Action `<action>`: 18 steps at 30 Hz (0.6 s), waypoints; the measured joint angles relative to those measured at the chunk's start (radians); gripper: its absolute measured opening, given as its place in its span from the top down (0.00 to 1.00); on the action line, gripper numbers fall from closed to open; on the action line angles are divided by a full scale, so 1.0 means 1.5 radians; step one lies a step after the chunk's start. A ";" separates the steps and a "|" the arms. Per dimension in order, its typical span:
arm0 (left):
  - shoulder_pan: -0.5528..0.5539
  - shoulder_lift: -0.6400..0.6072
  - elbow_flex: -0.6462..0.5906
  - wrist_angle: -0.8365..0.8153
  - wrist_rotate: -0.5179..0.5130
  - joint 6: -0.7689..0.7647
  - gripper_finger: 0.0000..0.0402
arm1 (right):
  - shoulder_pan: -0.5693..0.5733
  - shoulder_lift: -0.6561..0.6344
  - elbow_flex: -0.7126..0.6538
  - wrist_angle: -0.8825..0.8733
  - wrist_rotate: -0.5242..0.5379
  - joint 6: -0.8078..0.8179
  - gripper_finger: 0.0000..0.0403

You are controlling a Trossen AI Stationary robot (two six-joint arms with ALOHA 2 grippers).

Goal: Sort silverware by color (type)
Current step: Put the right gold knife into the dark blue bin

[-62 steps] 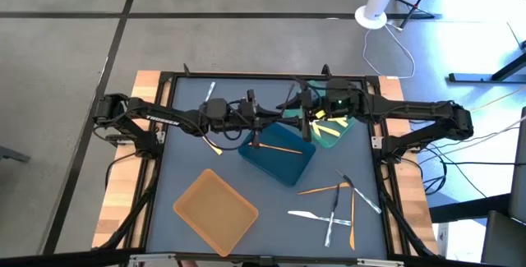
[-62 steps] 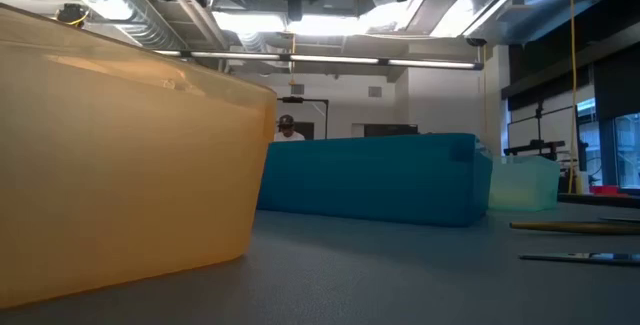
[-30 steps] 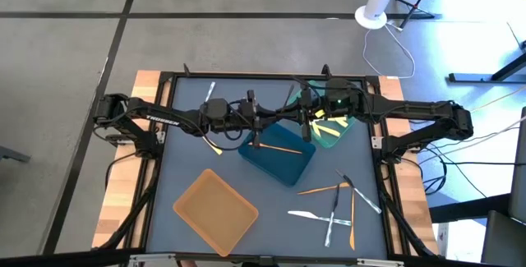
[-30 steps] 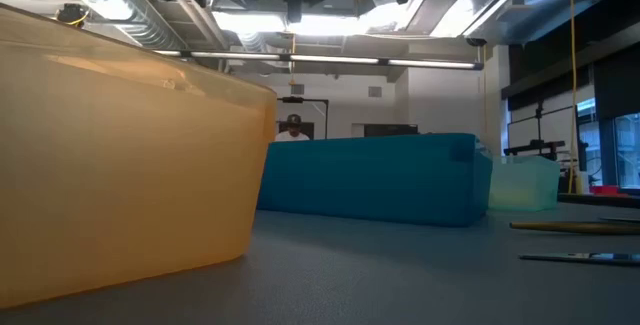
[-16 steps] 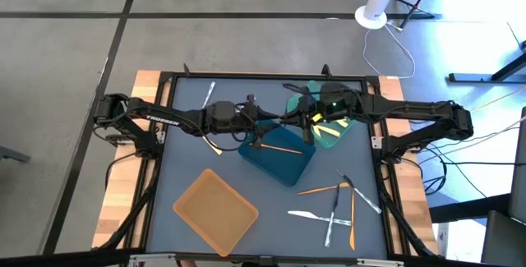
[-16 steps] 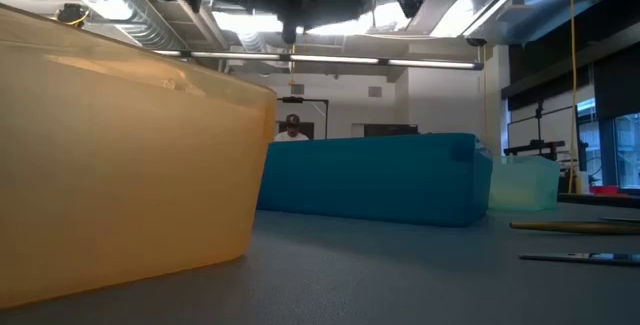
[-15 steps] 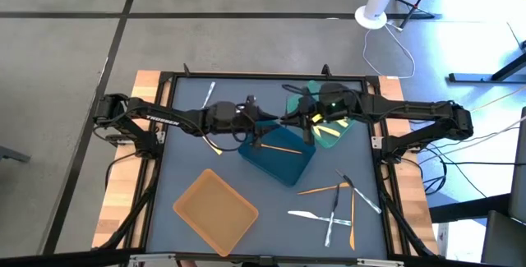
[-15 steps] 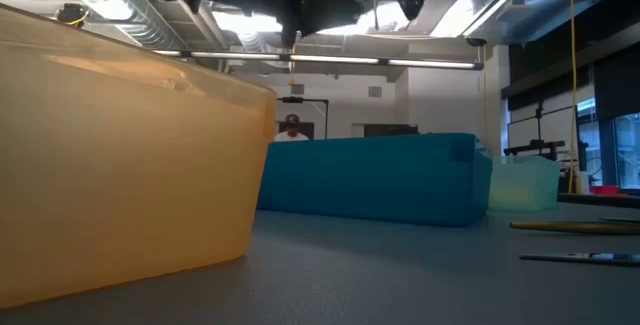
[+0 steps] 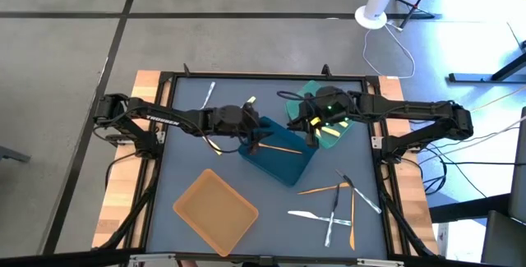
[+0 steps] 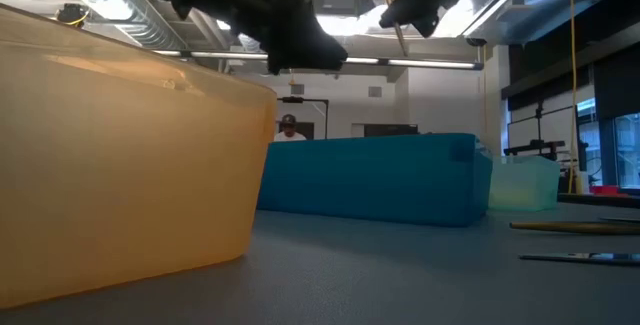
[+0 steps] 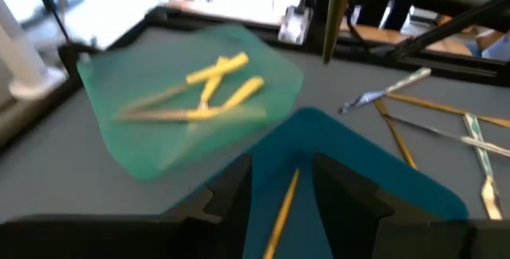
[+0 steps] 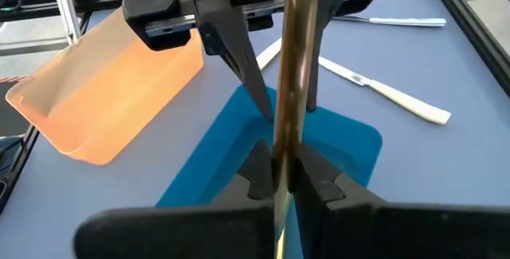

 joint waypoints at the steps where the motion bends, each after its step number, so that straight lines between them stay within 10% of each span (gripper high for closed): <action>1: 0.000 0.000 0.000 -0.010 0.004 -0.009 0.68 | 0.000 0.000 0.000 -0.001 0.000 0.000 0.99; 18: 0.001 -0.054 0.000 -0.232 0.033 -0.047 0.68 | 0.001 0.145 0.000 -0.035 -0.062 0.037 0.98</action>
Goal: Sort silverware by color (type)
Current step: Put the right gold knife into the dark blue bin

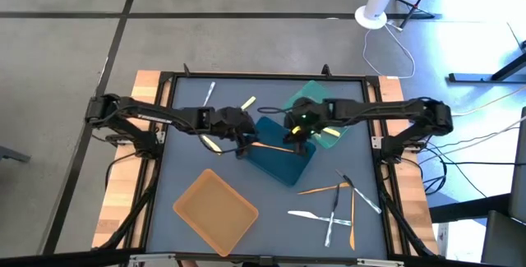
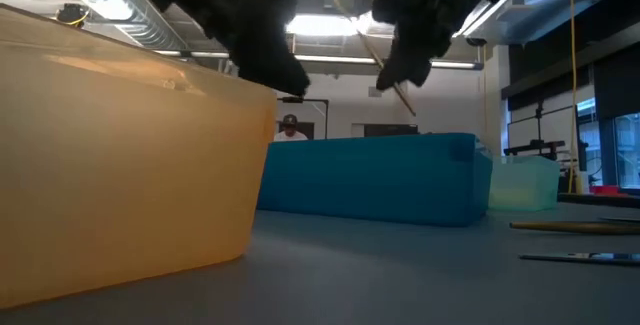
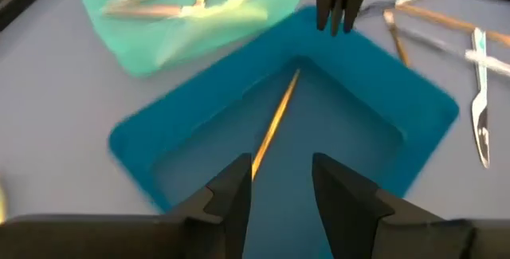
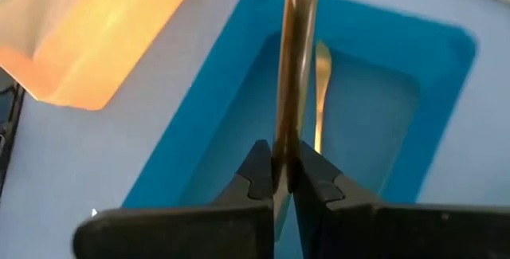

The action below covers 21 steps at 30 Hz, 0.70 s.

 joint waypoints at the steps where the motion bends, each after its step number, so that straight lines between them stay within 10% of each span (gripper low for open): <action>1: 0.000 -0.011 0.000 -0.021 0.000 -0.001 0.68 | 0.000 0.010 0.000 -0.001 -0.003 0.000 0.99; 21: -0.001 -0.181 -0.001 -0.203 -0.002 -0.064 0.68 | 0.054 0.153 0.000 -0.013 0.006 -0.040 0.98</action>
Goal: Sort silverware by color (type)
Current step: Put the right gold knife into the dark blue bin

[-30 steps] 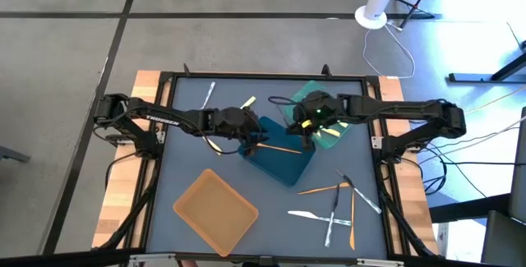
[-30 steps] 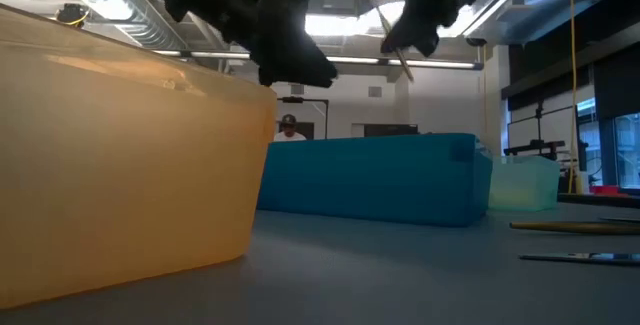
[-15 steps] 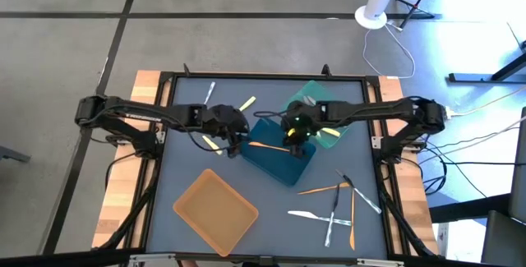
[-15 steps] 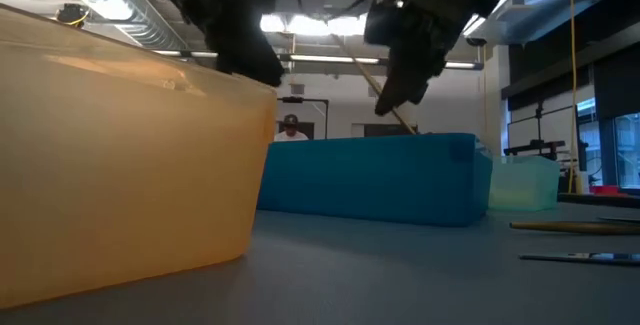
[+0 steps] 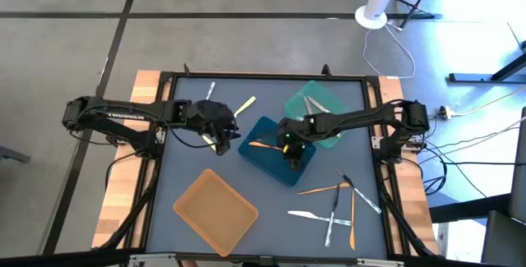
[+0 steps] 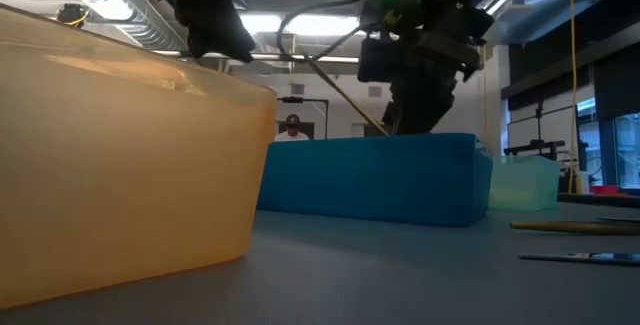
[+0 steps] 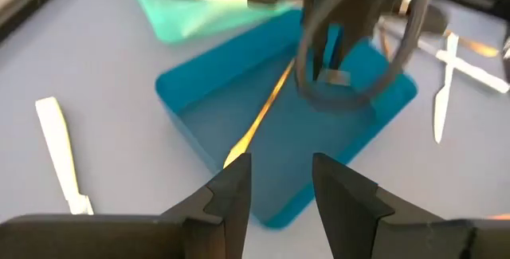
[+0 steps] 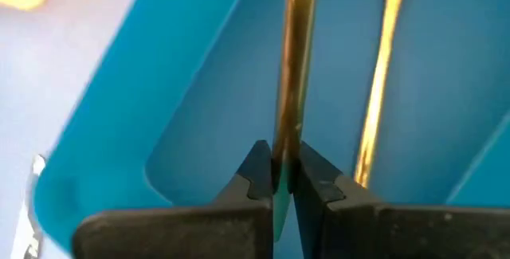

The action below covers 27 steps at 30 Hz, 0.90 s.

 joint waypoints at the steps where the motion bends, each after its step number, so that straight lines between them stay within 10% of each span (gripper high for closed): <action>1: 0.000 0.000 0.001 0.003 0.000 0.000 0.68 | 0.003 0.005 0.000 -0.001 0.001 -0.003 0.98; 27: 0.000 0.001 0.000 -0.006 0.000 0.000 0.68 | 0.002 0.016 0.000 -0.033 0.062 -0.016 0.96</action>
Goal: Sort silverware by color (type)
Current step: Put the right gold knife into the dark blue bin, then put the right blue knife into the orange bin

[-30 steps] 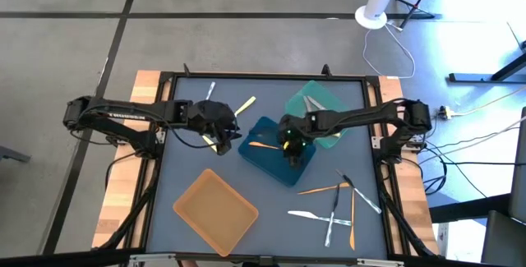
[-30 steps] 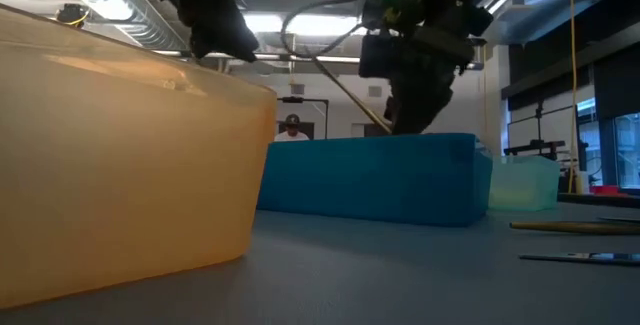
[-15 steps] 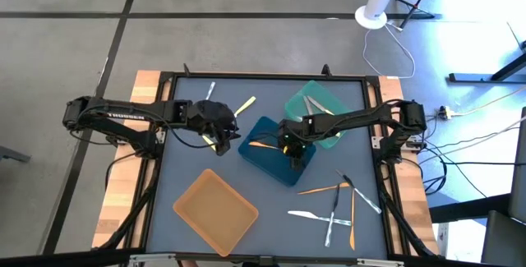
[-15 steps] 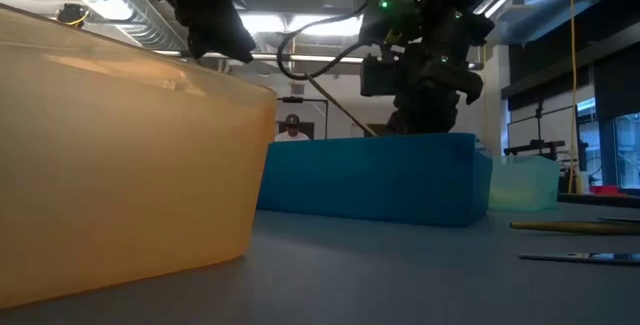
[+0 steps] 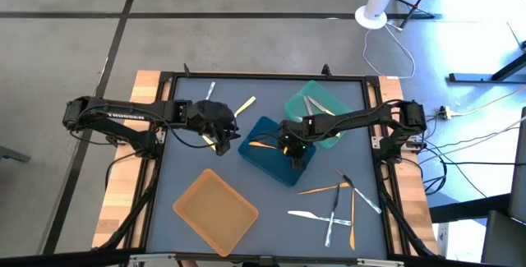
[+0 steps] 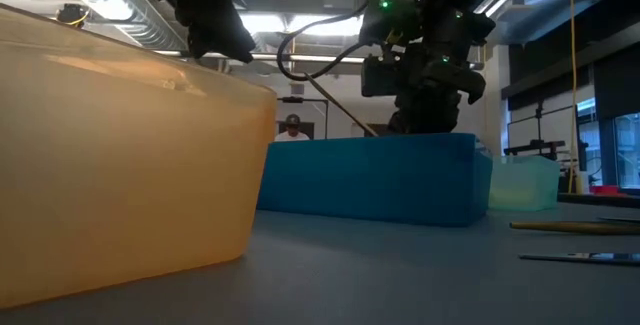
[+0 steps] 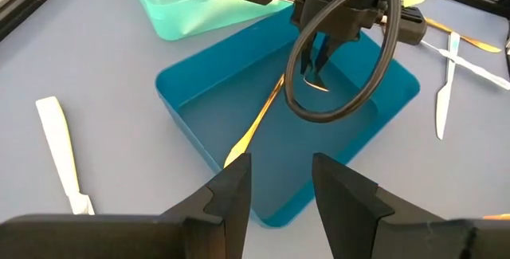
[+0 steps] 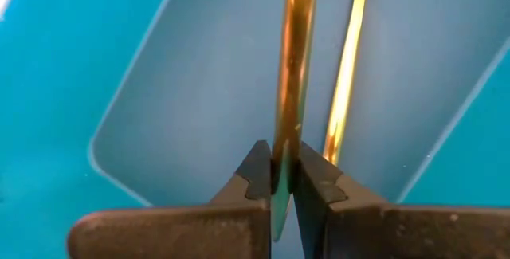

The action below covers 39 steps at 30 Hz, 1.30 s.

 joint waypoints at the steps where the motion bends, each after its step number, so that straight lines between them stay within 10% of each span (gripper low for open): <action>1: 0.000 0.000 0.000 0.000 0.000 0.000 0.68 | 0.000 0.000 0.000 0.000 0.000 0.000 0.96; 15: 0.000 0.000 0.000 0.000 0.000 0.000 0.68 | 0.000 0.000 0.000 0.000 0.000 0.000 0.94; 39: 0.000 0.000 0.000 0.000 0.000 0.000 0.68 | 0.000 -0.001 0.000 0.002 0.000 0.001 0.56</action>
